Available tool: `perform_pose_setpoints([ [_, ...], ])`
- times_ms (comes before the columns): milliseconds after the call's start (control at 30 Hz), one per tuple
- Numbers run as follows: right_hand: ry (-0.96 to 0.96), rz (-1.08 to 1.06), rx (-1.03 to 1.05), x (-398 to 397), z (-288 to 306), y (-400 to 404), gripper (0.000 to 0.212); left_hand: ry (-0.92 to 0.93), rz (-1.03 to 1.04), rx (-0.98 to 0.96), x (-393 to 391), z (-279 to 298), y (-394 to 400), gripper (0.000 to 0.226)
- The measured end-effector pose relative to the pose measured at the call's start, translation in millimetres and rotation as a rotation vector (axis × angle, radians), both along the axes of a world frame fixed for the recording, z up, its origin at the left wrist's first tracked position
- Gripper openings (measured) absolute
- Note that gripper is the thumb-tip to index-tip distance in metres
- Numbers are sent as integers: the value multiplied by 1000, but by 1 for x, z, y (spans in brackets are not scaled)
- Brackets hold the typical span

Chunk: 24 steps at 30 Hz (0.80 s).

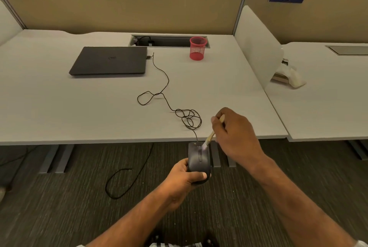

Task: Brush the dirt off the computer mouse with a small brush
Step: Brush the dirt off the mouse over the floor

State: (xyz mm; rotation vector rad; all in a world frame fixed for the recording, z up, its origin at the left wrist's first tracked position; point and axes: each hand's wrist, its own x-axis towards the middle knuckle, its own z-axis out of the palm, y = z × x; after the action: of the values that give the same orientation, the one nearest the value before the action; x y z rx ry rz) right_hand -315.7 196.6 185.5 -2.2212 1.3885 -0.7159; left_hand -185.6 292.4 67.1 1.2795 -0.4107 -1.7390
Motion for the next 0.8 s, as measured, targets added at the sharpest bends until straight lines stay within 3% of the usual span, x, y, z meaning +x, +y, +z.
perform_pose_setpoints([
  [200, 172, -28, -30, 12, -6, 19, 15, -17, -21, -41, -1, 3, 1, 53],
  [367, 83, 35, 0, 27, -8, 30, 15, -10, -23, -44, -4, 1, 0, 49],
  [600, -11, -42, -26, 5, 7, 10, 15, 6, -8, -35, 1, 0, 3, 55],
  [800, 145, -5, 29, 4, -1, 19, 14, -18, -19, -55, 0, 4, 3, 52],
])
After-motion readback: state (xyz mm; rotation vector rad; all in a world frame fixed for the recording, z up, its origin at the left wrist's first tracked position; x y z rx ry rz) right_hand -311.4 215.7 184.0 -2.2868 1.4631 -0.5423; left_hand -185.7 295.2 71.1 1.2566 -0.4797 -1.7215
